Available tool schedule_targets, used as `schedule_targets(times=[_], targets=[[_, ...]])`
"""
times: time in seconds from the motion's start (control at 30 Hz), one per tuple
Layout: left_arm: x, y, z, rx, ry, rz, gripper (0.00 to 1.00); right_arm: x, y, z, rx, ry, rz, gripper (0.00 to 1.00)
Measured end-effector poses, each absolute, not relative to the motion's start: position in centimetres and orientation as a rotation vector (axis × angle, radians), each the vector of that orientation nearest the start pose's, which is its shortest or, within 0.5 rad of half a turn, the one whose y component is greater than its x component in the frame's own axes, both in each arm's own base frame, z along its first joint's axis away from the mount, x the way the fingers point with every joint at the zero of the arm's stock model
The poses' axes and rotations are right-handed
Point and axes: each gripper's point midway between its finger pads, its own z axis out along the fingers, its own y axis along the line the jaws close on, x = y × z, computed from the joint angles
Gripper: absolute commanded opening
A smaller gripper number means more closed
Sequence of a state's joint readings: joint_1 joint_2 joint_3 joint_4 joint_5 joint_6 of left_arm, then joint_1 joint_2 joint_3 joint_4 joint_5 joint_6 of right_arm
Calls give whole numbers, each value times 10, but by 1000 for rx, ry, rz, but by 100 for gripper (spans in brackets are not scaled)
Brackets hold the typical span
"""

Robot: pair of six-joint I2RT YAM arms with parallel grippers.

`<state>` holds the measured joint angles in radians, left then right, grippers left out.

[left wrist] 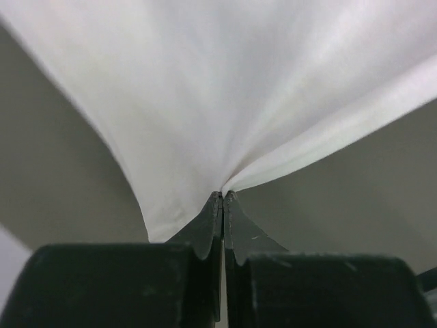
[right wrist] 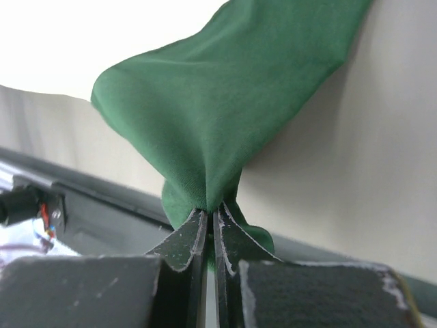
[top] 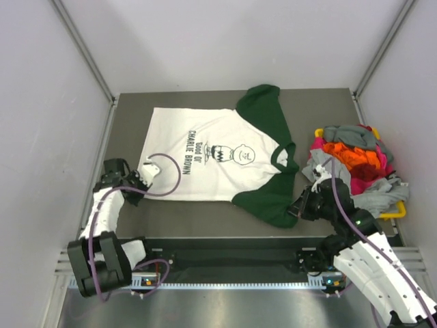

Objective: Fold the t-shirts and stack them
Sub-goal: Flatten the tshirt out, then fold the tshirt

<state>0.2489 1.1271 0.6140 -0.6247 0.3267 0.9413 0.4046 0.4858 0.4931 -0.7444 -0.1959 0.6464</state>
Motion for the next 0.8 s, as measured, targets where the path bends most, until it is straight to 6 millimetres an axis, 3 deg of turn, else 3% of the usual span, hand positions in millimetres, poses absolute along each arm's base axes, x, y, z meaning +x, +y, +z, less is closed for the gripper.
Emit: schedule_targets(times=[0.17, 0.23, 0.33, 0.43, 0.6, 0.7, 0.8], targets=[[236, 51, 103, 774, 2347, 79, 0, 139, 128, 136, 164, 2354, 794, 0], [238, 49, 116, 745, 2323, 77, 0, 142, 131, 147, 149, 2315, 817, 0], [248, 47, 123, 702, 2329, 30, 0, 153, 137, 141, 123, 2360, 805, 0], [269, 46, 122, 648, 2356, -53, 0, 182, 141, 123, 112, 2464, 718, 0], [317, 42, 126, 615, 2352, -152, 0, 258, 135, 107, 128, 2488, 611, 0], [344, 30, 121, 674, 2329, -136, 0, 295, 134, 104, 90, 2482, 560, 0], [359, 10, 103, 757, 2340, -144, 0, 328, 139, 101, 26, 2485, 522, 0]])
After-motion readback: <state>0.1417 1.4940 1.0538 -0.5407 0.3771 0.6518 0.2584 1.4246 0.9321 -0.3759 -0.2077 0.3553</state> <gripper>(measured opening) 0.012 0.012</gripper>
